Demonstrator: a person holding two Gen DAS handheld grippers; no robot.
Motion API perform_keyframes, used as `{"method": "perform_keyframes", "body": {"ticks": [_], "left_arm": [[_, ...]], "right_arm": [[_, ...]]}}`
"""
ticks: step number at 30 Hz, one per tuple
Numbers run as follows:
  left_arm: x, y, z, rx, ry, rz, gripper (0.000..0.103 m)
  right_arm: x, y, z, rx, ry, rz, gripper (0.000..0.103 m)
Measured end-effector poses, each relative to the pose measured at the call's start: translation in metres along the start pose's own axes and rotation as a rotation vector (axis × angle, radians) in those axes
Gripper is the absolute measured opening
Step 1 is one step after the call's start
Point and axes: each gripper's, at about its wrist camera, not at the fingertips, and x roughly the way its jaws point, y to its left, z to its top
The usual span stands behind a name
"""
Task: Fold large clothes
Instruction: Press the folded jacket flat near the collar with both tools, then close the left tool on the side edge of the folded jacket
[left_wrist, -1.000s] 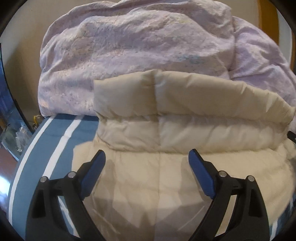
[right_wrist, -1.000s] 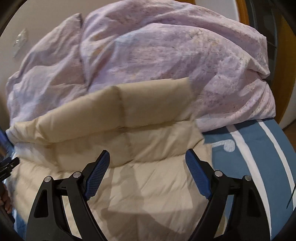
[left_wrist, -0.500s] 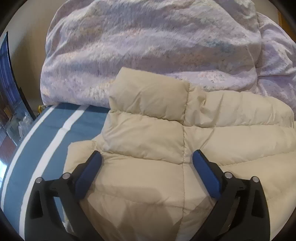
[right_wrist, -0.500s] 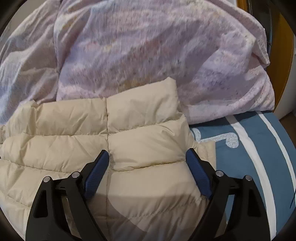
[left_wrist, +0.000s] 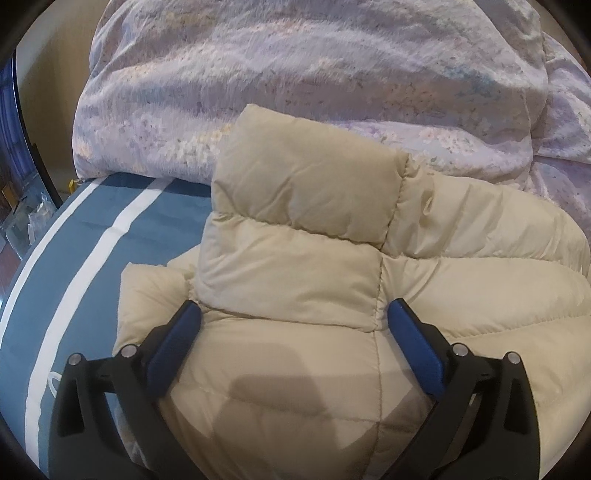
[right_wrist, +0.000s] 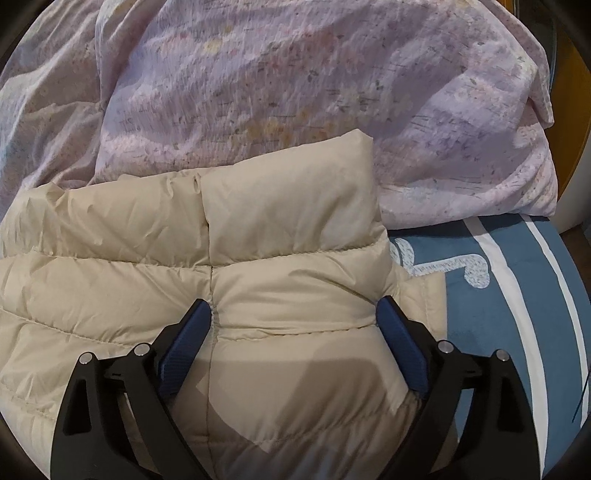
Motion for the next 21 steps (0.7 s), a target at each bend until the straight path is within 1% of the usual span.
{"method": "perform_keyframes", "body": {"ticks": [9,12,13,14,16,18,19,21], "left_arm": [[0.009,0.010,0.003,-0.016,0.016,-0.015,0.101],[0.010,0.017,0.004,-0.018,0.016,-0.027,0.101],[0.003,0.013,0.002,-0.014,0.021,-0.029,0.101],[-0.006,0.015,-0.001,-0.007,0.027,-0.047,0.101],[-0.026,0.022,-0.007,-0.004,0.017,-0.098,0.101],[-0.052,0.034,-0.012,-0.013,-0.001,-0.141,0.101],[-0.063,0.042,-0.014,-0.024,-0.009,-0.159,0.101],[-0.080,0.061,-0.022,-0.063,-0.007,-0.187,0.101]], "right_arm": [[0.021,0.016,0.010,-0.004,0.009,-0.013,0.095],[0.013,0.008,0.012,0.015,0.015,0.026,0.096],[0.008,0.005,0.011,0.030,0.030,0.039,0.096],[0.002,0.001,0.011,0.041,0.032,0.056,0.096],[-0.021,-0.012,0.007,0.085,0.007,0.119,0.096],[-0.040,-0.029,0.002,0.133,-0.007,0.149,0.097],[-0.046,-0.039,-0.002,0.163,-0.002,0.155,0.100],[-0.051,-0.056,-0.011,0.210,0.019,0.175,0.100]]}}
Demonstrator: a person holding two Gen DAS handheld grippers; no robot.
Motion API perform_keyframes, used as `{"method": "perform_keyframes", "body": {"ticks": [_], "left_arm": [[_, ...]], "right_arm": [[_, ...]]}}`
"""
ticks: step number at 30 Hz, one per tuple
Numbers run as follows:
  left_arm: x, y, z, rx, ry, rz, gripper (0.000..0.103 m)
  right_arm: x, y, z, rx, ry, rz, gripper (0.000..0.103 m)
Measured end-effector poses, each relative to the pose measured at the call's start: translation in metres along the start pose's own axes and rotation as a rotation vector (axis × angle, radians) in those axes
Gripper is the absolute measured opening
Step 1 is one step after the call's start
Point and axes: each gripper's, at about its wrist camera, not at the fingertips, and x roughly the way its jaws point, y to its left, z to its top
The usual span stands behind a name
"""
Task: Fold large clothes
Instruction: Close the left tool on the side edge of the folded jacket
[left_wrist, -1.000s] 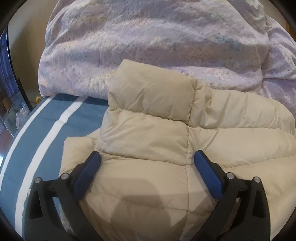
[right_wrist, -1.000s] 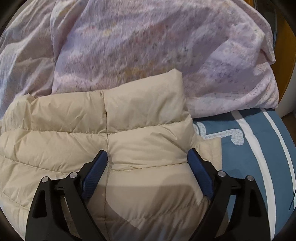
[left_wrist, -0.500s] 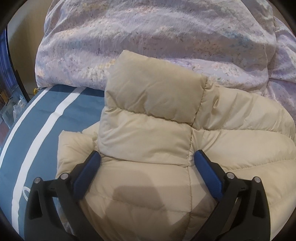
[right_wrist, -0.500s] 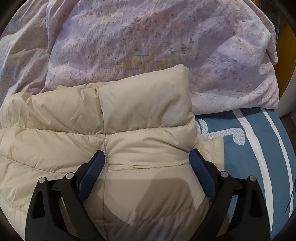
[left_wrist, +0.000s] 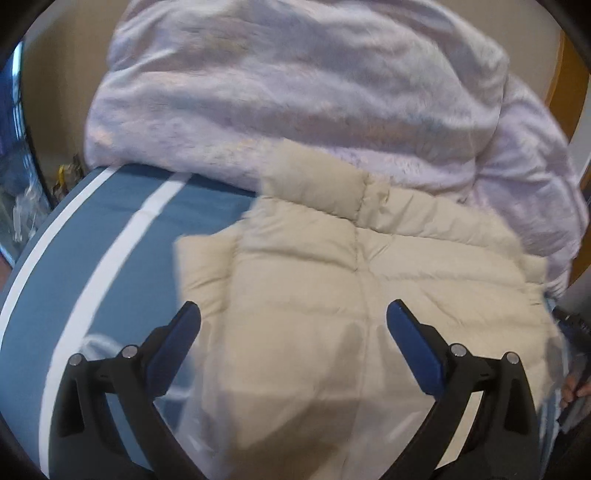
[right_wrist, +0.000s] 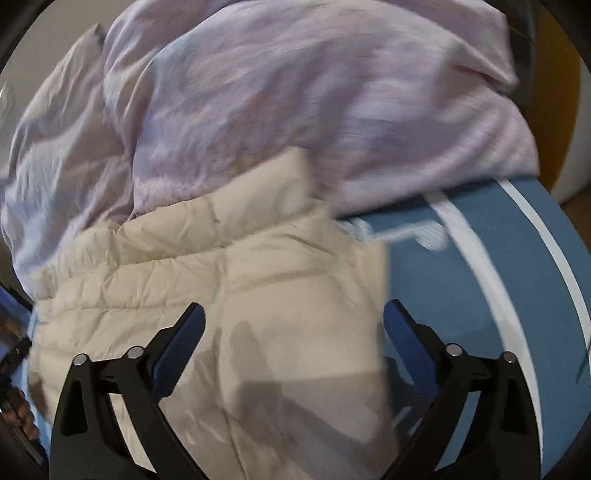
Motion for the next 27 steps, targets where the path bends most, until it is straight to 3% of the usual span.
{"method": "perform_keyframes", "body": {"ticks": [3,10,14,16,20,22,25,27], "left_arm": [[-0.010,0.020,-0.013,-0.064,0.065,-0.027,0.101],[0.000,0.036,-0.044,-0.182,0.165,-0.106,0.099],[0.006,0.033,-0.049,-0.237,0.173,-0.172,0.093],[0.009,0.030,-0.049,-0.249,0.179,-0.203,0.077],[0.010,0.026,-0.052,-0.297,0.175,-0.232,0.058],[0.008,0.027,-0.054,-0.335,0.169,-0.266,0.039],[0.000,0.028,-0.054,-0.347,0.154,-0.298,0.024],[-0.009,0.030,-0.053,-0.343,0.139,-0.318,0.020]], "right_arm": [[-0.004,-0.020,-0.019,0.068,0.059,0.005,0.100],[0.002,-0.043,-0.050,0.167,0.144,0.166,0.099],[0.002,-0.041,-0.053,0.174,0.145,0.232,0.082],[0.003,-0.037,-0.056,0.183,0.156,0.276,0.067],[0.004,-0.032,-0.064,0.209,0.167,0.343,0.048],[0.004,-0.031,-0.066,0.250,0.173,0.402,0.033],[-0.011,-0.032,-0.068,0.269,0.165,0.451,0.024],[-0.025,-0.028,-0.069,0.277,0.147,0.500,0.022]]}}
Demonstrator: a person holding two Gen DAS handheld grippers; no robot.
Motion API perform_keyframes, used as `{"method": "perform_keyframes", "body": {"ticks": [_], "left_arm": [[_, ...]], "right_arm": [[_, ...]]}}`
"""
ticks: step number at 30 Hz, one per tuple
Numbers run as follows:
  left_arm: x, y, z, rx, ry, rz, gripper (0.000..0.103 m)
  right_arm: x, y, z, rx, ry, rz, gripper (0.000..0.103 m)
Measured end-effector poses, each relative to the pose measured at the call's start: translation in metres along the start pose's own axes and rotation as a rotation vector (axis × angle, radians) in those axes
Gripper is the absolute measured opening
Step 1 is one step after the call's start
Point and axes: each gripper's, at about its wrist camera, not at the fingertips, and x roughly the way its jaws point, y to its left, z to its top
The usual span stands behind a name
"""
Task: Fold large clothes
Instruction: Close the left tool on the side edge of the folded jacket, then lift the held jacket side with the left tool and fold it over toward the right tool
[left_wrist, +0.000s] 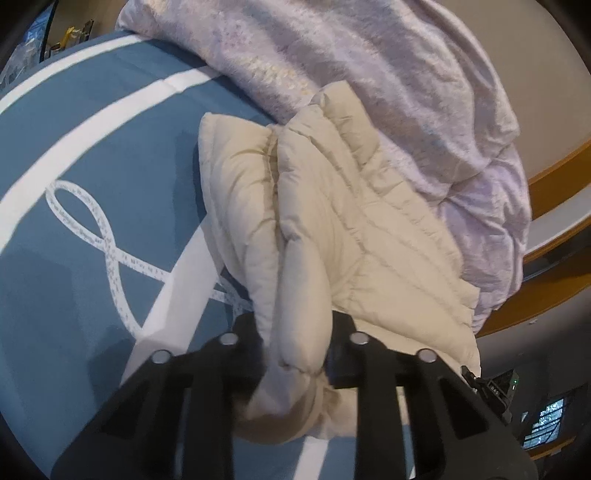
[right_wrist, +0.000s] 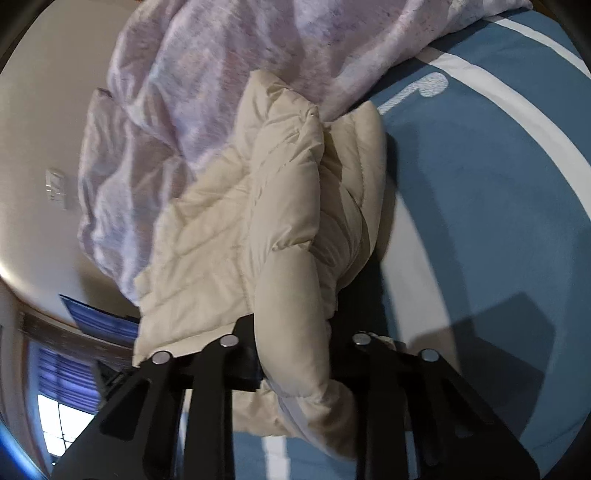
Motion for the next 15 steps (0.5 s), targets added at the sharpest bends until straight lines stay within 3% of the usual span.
{"method": "perform_keyframes", "body": {"ticks": [10,15], "left_arm": [[-0.082,0.021,-0.019,0.032,-0.049,-0.079,0.018],[-0.110,0.046,-0.043,0.044,-0.032,-0.072,0.018]], "right_arm": [[-0.046,0.032,-0.061,-0.037,0.007,0.135,0.019],[-0.057,0.031,-0.097,-0.064,0.022,0.115,0.019]]}}
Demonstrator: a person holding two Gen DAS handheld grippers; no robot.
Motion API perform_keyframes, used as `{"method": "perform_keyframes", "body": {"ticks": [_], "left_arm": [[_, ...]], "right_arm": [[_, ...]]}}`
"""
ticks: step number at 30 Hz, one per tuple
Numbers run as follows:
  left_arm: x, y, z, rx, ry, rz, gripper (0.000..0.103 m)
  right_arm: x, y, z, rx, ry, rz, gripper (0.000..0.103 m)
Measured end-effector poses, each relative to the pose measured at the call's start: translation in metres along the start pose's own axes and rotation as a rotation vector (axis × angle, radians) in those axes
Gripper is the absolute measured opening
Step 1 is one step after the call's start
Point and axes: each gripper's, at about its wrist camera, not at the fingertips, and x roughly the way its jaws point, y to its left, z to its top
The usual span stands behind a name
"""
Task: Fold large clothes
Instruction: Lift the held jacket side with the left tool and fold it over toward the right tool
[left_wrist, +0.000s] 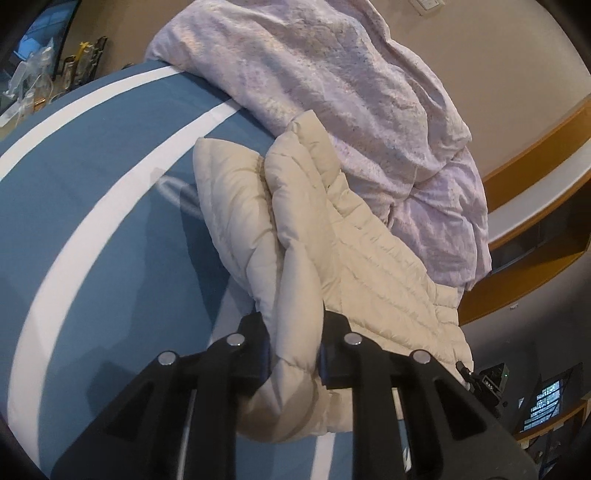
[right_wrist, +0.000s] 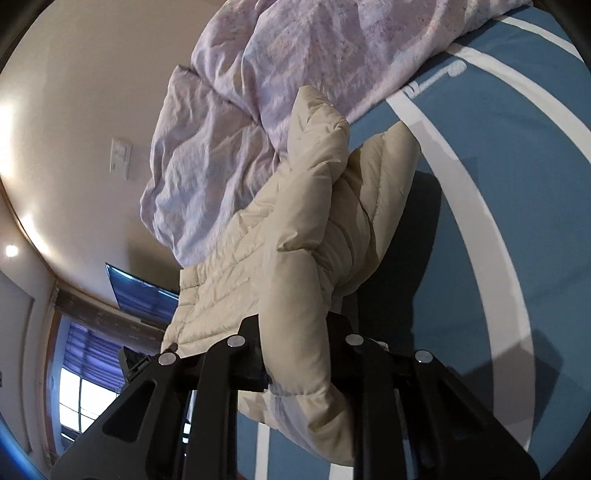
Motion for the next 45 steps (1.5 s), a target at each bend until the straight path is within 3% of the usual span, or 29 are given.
{"method": "perform_keyframes", "body": {"ticks": [5,8,10,11,13,16,20,27,34,35,37,40,45], "left_arm": [[-0.004,0.015,-0.015,-0.002,0.024,0.015,0.020],[0.005,0.022,-0.018,-0.028,0.043,0.053,0.027],[0.008,0.024,-0.020,-0.035,0.043,0.080,0.037],[0.008,0.024,-0.020,-0.040,0.042,0.089,0.041],[0.009,0.026,-0.019,-0.052,0.038,0.111,0.064],[0.009,0.032,-0.018,-0.089,0.026,0.149,0.080],[0.012,0.034,-0.019,-0.115,0.024,0.149,0.083],[0.019,0.023,-0.023,-0.115,0.028,0.144,0.083],[0.025,0.011,-0.027,-0.096,-0.006,0.183,0.082],[0.026,0.009,-0.027,-0.089,-0.016,0.190,0.078],[0.028,0.007,-0.028,-0.079,-0.019,0.194,0.059],[0.027,0.007,-0.026,-0.073,-0.029,0.187,0.040],[0.020,0.008,-0.019,-0.073,-0.041,0.155,0.027]], "right_arm": [[0.004,-0.010,-0.022,-0.009,0.027,-0.122,0.020],[0.005,-0.001,-0.025,-0.050,0.016,-0.259,0.032],[0.002,0.011,-0.023,-0.091,-0.018,-0.353,0.047],[-0.003,0.021,-0.022,-0.129,-0.052,-0.417,0.049],[-0.009,0.035,-0.021,-0.181,-0.109,-0.489,0.057],[-0.011,0.064,-0.024,-0.269,-0.171,-0.522,0.058],[0.018,0.095,-0.041,-0.389,-0.130,-0.504,0.058],[0.080,0.128,-0.080,-0.511,-0.047,-0.479,0.058],[0.093,0.135,-0.097,-0.558,-0.087,-0.525,0.059],[0.095,0.135,-0.098,-0.560,-0.090,-0.531,0.059],[0.098,0.135,-0.099,-0.563,-0.095,-0.540,0.061],[0.108,0.135,-0.104,-0.589,-0.094,-0.561,0.065],[0.131,0.128,-0.113,-0.623,-0.041,-0.625,0.067]]}}
